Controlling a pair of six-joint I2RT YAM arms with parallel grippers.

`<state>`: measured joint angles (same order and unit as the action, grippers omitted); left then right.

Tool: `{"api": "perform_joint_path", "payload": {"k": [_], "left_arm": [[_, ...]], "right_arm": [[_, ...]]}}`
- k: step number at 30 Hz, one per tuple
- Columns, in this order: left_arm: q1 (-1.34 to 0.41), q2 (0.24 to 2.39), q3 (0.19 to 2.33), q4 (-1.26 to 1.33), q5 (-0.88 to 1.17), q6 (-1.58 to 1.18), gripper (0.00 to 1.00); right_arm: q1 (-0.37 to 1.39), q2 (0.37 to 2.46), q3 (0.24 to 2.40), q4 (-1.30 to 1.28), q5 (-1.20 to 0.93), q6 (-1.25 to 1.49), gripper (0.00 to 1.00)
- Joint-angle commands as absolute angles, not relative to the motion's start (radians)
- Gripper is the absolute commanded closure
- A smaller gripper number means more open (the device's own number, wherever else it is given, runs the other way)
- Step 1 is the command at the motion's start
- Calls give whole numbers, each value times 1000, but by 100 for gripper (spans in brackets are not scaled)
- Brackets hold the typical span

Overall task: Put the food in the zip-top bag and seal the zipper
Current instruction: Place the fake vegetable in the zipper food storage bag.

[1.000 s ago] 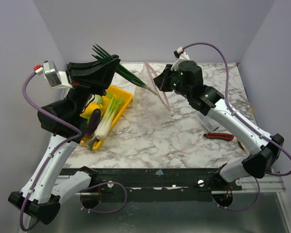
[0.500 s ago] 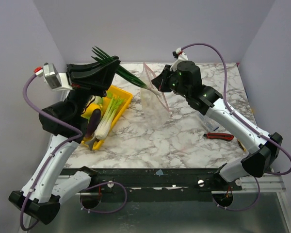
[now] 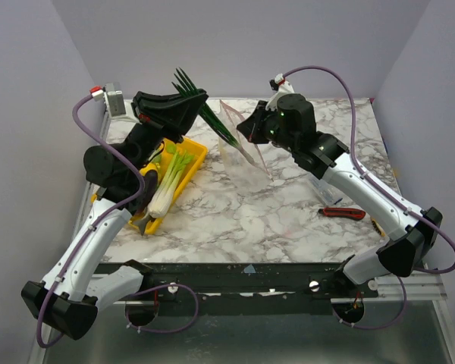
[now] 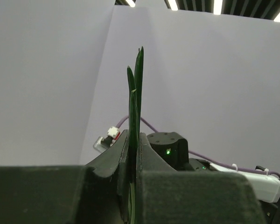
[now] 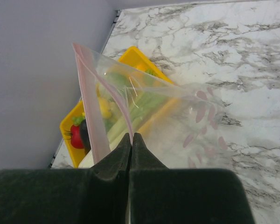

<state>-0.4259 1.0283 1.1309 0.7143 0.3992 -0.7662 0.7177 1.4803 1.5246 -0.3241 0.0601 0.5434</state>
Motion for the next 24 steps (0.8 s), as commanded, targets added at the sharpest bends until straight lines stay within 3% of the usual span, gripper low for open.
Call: {"api": "perform_joint_path", "payload": {"k": [1, 8, 13, 24], "left_arm": [[-435, 1022, 1085, 601, 415, -777, 100], [-482, 1023, 1002, 632, 263, -810, 100], [-540, 1091, 1078, 564, 262, -850, 100], [-647, 1125, 959, 533, 72, -684, 100]], "right_arm": [[713, 1485, 1594, -344, 46, 524, 99], [713, 1517, 1656, -334, 8, 566, 99], [713, 1524, 1645, -326, -5, 577, 99], [702, 1522, 1639, -306, 20, 650, 100]]}}
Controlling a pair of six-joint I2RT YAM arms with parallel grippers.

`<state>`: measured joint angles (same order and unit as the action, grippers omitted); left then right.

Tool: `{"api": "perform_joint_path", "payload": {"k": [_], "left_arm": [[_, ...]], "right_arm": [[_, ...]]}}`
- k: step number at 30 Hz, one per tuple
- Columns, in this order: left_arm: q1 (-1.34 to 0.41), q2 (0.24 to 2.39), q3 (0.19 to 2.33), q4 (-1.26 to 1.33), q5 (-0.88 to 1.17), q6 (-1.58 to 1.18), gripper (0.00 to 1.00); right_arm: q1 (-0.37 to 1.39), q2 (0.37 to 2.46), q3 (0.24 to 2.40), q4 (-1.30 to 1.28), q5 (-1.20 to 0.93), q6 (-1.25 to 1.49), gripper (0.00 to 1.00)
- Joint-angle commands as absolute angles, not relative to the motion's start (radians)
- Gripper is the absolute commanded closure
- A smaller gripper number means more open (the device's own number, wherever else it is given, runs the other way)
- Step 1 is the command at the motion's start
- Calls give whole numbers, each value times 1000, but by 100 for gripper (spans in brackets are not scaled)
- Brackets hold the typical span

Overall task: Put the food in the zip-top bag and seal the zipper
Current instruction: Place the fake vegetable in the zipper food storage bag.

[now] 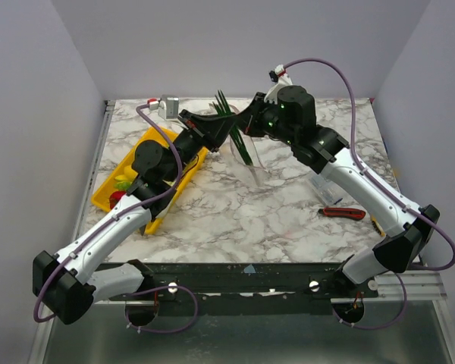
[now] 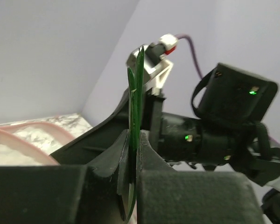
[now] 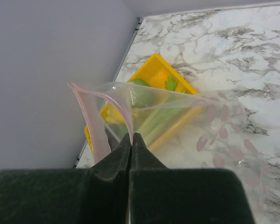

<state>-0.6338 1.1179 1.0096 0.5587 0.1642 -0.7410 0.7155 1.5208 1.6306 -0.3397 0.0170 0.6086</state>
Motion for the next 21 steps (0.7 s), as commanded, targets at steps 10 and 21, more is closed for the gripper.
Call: {"api": "perform_joint_path", "payload": {"k": [10, 21], "left_arm": [[-648, 1242, 907, 635, 57, -639, 93], [-646, 1173, 881, 618, 69, -726, 90]], "right_arm": [[665, 1529, 1639, -281, -85, 709, 100], [636, 1540, 1602, -263, -104, 736, 99]]}}
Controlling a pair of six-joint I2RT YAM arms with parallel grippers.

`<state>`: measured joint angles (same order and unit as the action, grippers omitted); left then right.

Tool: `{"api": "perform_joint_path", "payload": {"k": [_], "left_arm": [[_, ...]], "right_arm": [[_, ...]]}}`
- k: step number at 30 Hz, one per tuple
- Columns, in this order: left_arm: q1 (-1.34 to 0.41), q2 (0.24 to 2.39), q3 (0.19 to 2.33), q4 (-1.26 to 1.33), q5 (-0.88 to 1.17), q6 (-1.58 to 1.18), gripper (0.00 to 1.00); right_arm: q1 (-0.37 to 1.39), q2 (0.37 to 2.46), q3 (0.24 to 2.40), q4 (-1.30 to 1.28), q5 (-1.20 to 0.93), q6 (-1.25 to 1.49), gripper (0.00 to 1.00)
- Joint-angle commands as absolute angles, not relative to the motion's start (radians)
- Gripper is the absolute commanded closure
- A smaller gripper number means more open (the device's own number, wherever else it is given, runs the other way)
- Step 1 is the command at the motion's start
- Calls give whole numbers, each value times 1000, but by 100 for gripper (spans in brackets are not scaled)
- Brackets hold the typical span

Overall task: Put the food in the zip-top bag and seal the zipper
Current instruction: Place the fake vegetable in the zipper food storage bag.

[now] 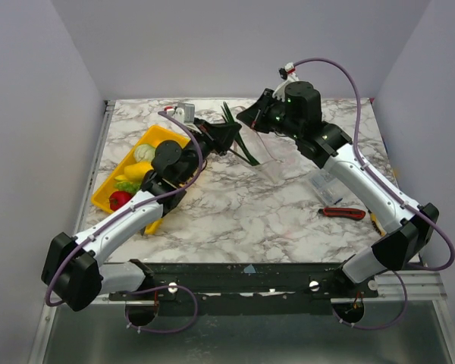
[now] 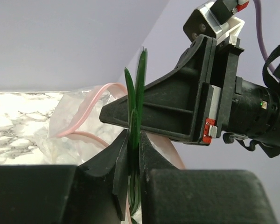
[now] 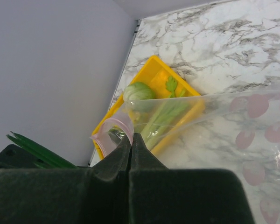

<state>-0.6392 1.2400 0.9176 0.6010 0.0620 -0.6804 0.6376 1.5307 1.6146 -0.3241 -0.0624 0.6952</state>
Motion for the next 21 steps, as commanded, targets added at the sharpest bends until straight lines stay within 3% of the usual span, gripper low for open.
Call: {"api": "perform_joint_path", "payload": {"k": [1, 3, 11, 21], "left_arm": [[-647, 1163, 881, 632, 67, -722, 93], [-647, 1141, 872, 682, 64, -700, 100], [-648, 1090, 851, 861, 147, -456, 100], [-678, 1192, 771, 969, 209, -218, 100]], "right_arm": [[636, 1541, 1603, -264, -100, 747, 100], [636, 1537, 1598, -262, -80, 784, 99], [626, 1520, 1582, -220, -105, 874, 100], [588, 1527, 1538, -100, -215, 1030, 99]]}}
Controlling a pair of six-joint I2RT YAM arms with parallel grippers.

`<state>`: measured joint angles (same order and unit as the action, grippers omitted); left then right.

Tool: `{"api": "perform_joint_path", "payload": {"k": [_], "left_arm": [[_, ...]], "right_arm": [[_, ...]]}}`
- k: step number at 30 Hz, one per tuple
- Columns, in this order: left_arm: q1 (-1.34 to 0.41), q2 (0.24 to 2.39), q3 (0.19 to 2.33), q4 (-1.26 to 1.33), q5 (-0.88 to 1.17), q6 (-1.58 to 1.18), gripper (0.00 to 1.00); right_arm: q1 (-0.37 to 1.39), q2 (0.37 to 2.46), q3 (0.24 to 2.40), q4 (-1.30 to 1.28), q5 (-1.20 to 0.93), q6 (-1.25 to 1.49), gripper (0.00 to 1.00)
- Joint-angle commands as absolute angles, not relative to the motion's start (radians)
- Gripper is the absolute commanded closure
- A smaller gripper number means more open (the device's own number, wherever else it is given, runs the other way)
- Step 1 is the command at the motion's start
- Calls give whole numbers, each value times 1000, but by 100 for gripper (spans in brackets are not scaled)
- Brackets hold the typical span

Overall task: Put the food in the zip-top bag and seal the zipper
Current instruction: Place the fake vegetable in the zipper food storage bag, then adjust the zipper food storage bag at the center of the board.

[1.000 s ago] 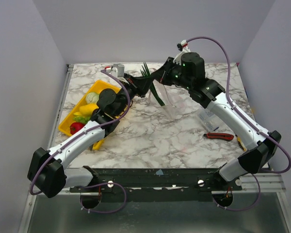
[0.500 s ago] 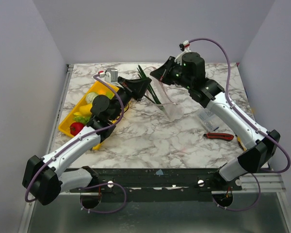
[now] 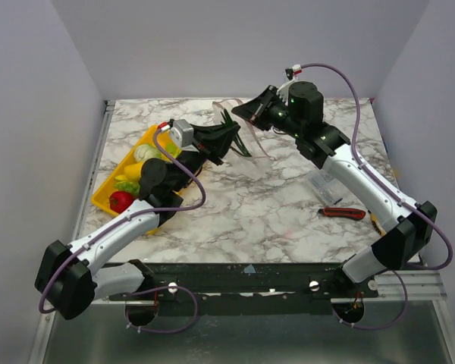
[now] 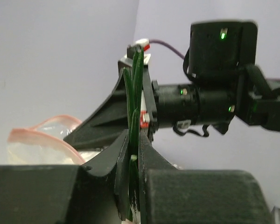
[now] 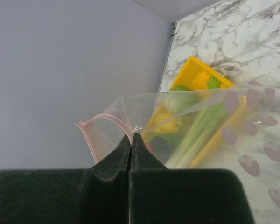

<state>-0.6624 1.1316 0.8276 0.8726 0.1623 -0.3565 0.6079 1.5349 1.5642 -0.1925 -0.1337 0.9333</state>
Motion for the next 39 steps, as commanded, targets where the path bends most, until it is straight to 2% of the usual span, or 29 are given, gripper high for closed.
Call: {"api": "perform_joint_path", "payload": {"k": [1, 2, 3, 4, 7, 8, 9, 12, 14, 19, 21, 24, 25, 33, 37, 39], "left_arm": [[-679, 1210, 757, 993, 204, -218, 100], [-679, 1223, 750, 994, 194, -232, 100], [-678, 1228, 758, 954, 190, -248, 96], [-679, 1222, 777, 894, 194, -268, 86], [-678, 1165, 873, 597, 142, -377, 37], [-676, 1151, 919, 455, 113, -425, 23], [-675, 1146, 998, 331, 113, -452, 3], [-672, 1185, 1245, -146, 85, -514, 1], [-656, 1201, 1350, -329, 99, -556, 1], [-619, 1127, 1302, -338, 127, -619, 4], [-596, 1102, 1275, -322, 118, -648, 11], [-560, 1096, 1252, -332, 123, -716, 29], [-558, 1100, 1247, -327, 132, -732, 33], [-565, 1189, 1226, -229, 287, -754, 25], [-597, 1176, 1203, -199, 241, -751, 14], [-618, 1176, 1204, -199, 197, -752, 12]], "right_arm": [[585, 1530, 1536, -90, -223, 1042, 99], [581, 1535, 1537, -87, -230, 1046, 99], [578, 1538, 1538, -85, -238, 1050, 99], [571, 1541, 1539, -84, -246, 1052, 99], [563, 1537, 1530, -88, -243, 1034, 99], [558, 1536, 1524, -93, -238, 1027, 99], [552, 1533, 1516, -96, -239, 1021, 99], [540, 1540, 1515, -112, -250, 1003, 99], [539, 1547, 1519, -121, -250, 991, 99], [540, 1564, 1552, -174, -242, 955, 99], [539, 1562, 1555, -181, -243, 951, 99], [539, 1556, 1553, -196, -238, 947, 99], [539, 1552, 1552, -199, -238, 945, 99], [539, 1539, 1545, -218, -247, 938, 100], [540, 1536, 1546, -245, -244, 919, 99], [539, 1530, 1542, -256, -237, 907, 99]]}}
